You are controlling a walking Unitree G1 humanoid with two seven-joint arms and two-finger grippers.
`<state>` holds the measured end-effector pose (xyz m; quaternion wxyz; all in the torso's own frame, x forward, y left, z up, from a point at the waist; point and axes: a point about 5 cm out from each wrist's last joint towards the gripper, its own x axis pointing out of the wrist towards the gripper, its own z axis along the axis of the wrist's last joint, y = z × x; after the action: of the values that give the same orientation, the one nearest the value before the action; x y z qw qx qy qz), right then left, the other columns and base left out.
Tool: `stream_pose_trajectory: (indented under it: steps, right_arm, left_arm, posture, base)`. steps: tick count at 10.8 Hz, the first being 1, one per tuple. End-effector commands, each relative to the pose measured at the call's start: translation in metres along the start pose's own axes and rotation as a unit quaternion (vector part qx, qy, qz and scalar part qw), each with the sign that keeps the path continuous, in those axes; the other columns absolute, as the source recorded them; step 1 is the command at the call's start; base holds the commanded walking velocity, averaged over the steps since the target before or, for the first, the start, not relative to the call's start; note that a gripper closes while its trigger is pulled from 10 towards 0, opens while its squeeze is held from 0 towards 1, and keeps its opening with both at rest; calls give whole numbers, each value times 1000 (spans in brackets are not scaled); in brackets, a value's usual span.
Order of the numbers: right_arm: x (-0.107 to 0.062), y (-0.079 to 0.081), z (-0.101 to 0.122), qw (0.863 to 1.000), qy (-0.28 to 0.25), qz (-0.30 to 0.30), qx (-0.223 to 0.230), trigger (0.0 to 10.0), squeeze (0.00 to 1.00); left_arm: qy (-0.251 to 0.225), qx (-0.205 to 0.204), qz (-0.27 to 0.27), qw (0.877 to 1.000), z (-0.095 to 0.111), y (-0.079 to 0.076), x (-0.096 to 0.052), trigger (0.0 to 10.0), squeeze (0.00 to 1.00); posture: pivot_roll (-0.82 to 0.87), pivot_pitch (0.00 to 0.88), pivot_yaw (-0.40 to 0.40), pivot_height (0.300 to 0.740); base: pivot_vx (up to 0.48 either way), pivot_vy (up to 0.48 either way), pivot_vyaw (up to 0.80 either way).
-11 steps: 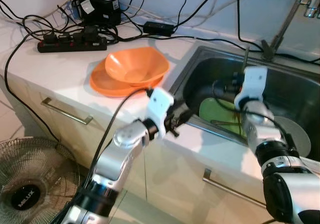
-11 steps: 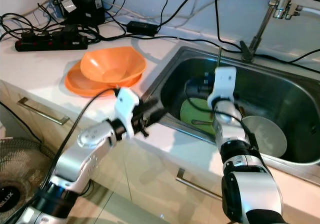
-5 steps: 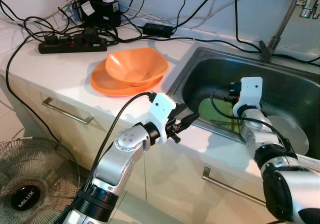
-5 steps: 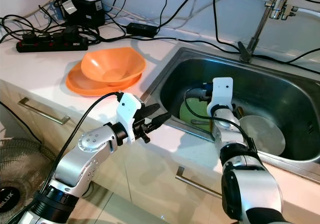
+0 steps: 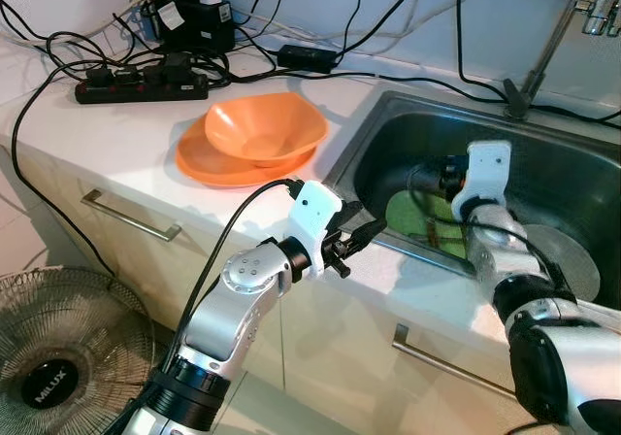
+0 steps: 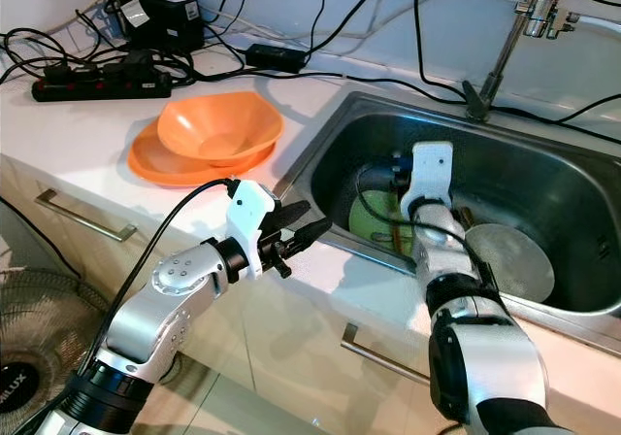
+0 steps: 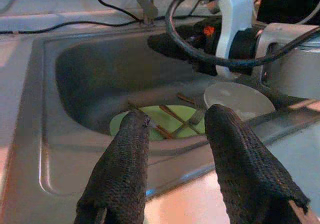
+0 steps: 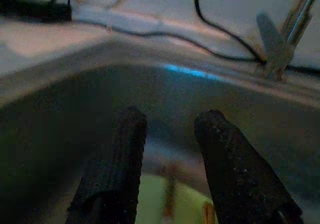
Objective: Kitchen organization
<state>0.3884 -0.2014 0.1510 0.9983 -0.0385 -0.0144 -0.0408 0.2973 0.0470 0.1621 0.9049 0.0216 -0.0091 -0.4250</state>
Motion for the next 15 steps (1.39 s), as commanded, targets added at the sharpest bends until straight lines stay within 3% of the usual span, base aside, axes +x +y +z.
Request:
stream_pose_trajectory:
  steps: [1, 3, 5, 6, 8, 9, 13, 14, 15]
  right_arm:
    - [6, -1, 22, 999, -46, -2, 10, 10000, 0]
    - [5, 8, 53, 990, -137, 41, 14, 10000, 0]
    - [-15, 20, 53, 977, -181, 116, -4, 10000, 0]
    - [-25, 24, 48, 972, -184, 144, -12, 10000, 0]
    - [-52, 28, 34, 970, -174, 168, 31, 10000, 0]
    - [-71, 45, 27, 963, -169, 208, 42, 10000, 0]
    - [-76, 61, 16, 971, -126, 179, 95, 10000, 0]
    - [-78, 70, 12, 971, -116, 181, 102, 10000, 0]
    - [-78, 78, 8, 971, -105, 181, 112, 10000, 0]
  left_arm:
    - [-13, 13, 19, 1000, 6, 5, 1, 10000, 0]
    - [-41, 31, 69, 996, 14, 15, 5, 10000, 0]
    - [-47, 52, 97, 993, 15, 19, 5, 10000, 0]
    - [-48, 52, 102, 992, 15, 20, 4, 10000, 0]
    - [-49, 60, 115, 990, 11, 22, 2, 10000, 0]
    - [-49, 68, 117, 990, 10, 19, 3, 10000, 0]
    - [-50, 92, 142, 984, 7, 20, 2, 10000, 0]
    - [-46, 112, 155, 980, 8, 24, 1, 10000, 0]
    - [-37, 164, 177, 970, 13, 31, -1, 10000, 0]
  posture:
    - [125, 42, -14, 740]
    - [110, 52, -19, 740]
    - [108, 64, -24, 740]
    - [101, 71, -23, 740]
    - [95, 85, -18, 740]
    - [91, 91, -11, 740]
    - [97, 90, -11, 740]
    - [101, 79, -11, 740]
    - [102, 77, -11, 740]
  base:
    - [0, 0, 0]
    - [0, 0, 0]
    - [0, 0, 0]
    - [0, 0, 0]
    - [0, 0, 0]
    - [0, 0, 0]
    - [0, 0, 0]
    - [0, 0, 0]
    - [0, 0, 0]
